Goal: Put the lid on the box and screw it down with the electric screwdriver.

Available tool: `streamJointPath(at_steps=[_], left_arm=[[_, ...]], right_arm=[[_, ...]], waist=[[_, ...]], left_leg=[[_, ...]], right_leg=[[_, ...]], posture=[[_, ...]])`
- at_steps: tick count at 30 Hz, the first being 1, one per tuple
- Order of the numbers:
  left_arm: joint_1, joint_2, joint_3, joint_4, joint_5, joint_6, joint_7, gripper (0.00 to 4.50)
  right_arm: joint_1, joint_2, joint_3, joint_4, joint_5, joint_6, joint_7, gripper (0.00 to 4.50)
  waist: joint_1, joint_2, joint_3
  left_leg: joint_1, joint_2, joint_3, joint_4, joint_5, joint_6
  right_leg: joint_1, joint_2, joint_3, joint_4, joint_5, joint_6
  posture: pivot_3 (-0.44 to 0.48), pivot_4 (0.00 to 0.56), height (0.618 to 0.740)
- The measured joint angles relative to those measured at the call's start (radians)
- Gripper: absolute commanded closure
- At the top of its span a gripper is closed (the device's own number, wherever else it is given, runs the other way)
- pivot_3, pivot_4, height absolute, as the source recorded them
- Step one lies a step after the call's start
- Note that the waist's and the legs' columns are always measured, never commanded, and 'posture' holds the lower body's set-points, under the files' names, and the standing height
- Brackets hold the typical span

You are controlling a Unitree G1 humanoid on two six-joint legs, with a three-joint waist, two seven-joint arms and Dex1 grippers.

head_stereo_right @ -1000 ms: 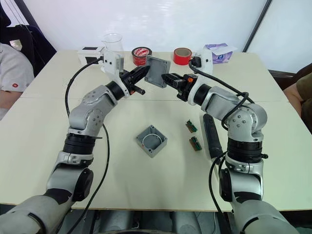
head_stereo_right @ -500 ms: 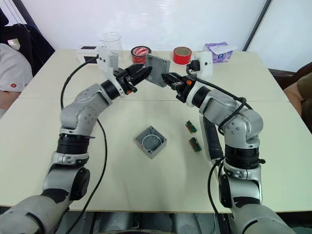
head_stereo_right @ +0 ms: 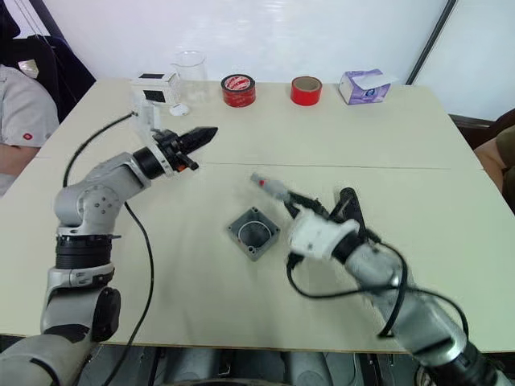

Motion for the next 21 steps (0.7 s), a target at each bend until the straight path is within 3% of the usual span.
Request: streamJointPath(at_steps=[3,7,21], left_arm=[[0.016,0.009,-0.094,-0.012,0.04,-0.006,-0.052,4.48],[0.017,0.072,-0.175,-0.039,0.096,-0.04,-0.139,4.48],[0.055,0.131,-0.269,-0.085,0.15,-0.042,-0.278,4.48]], right_arm=[[0.023,-0.009,0.038,0.017,-0.219,-0.124,-0.042,4.37],[0.022,0.003,0.044,0.018,-0.38,-0.218,-0.053,4.37],[-0.017,0.112,0.029,0.13,-0.506,-0.327,-0.018,4.37]], waist=[[-0.004,0.0,0.0],[-0.001,0.0,0.0],[0.0,0.0,0.0]], left_leg=[[0.001,0.001,0.0,0.0,0.001,-0.001],[0.001,0.004,-0.001,0.0,0.001,-0.002],[0.002,0.004,-0.001,0.0,0.001,-0.002]], right_leg=[[0.0,0.001,0.0,0.001,0.0,0.001],[0.0,0.005,0.0,0.001,0.0,0.001],[0.0,0.004,0.0,0.002,0.001,0.0]], posture=[[0.0,0.15,0.74],[0.0,0.15,0.74],[0.0,0.15,0.74]])
